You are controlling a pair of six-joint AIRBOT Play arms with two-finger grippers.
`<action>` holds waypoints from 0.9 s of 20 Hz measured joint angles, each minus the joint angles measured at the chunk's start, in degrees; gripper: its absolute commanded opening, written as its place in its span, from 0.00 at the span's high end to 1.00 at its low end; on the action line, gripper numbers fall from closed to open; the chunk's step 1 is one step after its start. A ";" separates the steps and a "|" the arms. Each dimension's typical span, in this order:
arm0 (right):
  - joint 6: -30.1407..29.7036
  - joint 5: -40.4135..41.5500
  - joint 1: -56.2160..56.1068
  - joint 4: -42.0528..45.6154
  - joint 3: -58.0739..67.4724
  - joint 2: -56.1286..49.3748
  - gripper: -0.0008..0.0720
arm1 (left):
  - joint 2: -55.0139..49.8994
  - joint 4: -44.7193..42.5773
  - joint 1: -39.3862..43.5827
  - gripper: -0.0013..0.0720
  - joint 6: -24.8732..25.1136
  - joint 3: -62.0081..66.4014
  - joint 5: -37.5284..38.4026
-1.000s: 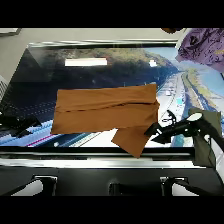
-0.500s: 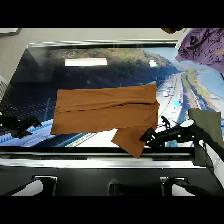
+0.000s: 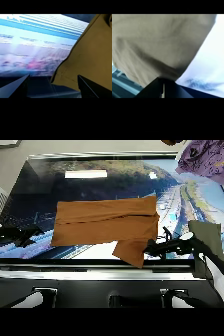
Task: Fold the clothes and pants, and hang the long-sleeved shirts on hangers.
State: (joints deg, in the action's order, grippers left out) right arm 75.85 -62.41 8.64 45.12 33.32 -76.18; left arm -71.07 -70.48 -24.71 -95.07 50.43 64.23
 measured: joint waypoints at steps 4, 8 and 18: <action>0.24 0.26 0.04 0.39 -0.07 2.80 0.95 | -0.02 6.29 -2.32 0.06 6.21 -5.81 -2.45; 1.11 -0.92 0.02 -0.48 -0.07 5.66 0.95 | -0.39 13.07 -3.61 0.06 12.20 -10.47 -5.27; 2.16 -2.05 0.02 -1.03 -0.04 7.08 0.95 | -3.54 20.72 -4.02 0.34 18.21 -12.66 -6.36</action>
State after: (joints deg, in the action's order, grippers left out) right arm 78.02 -64.47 8.67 44.10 33.28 -69.10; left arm -74.61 -49.76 -28.73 -76.86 37.78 57.87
